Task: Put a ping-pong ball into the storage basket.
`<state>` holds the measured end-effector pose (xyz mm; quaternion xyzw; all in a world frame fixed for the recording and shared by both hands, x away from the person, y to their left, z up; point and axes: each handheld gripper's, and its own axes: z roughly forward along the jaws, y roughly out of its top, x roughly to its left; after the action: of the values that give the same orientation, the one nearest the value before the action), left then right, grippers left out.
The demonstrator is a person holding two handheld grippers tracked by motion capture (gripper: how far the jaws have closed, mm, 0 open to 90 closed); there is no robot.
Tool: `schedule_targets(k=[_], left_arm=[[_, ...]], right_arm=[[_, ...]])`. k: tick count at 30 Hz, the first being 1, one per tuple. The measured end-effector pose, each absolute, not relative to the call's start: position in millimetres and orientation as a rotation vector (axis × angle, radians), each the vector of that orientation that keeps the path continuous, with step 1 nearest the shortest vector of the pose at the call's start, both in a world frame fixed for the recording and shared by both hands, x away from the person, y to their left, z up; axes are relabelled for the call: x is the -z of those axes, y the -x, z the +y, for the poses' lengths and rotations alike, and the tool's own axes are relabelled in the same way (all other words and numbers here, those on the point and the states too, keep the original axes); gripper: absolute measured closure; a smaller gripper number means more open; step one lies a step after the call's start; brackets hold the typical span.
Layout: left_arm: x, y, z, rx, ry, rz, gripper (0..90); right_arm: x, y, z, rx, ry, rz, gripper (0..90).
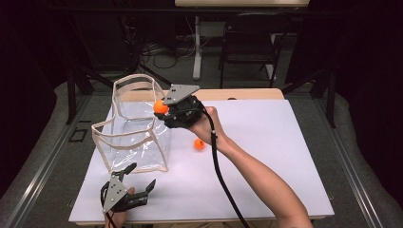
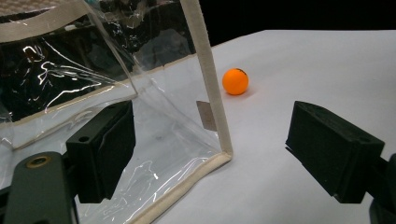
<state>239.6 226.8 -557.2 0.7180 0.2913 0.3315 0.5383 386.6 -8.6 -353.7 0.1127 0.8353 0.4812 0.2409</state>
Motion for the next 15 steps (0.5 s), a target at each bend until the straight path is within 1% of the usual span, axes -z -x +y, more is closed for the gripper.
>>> schedule_targets(k=[15], left_arm=[[557.3,-239.8,226.7,-0.787,-1.71,0.692,15.5]], right_arm=[[356.0,-393.1,-3.0,-1.316,-0.312,2.29,50.6]])
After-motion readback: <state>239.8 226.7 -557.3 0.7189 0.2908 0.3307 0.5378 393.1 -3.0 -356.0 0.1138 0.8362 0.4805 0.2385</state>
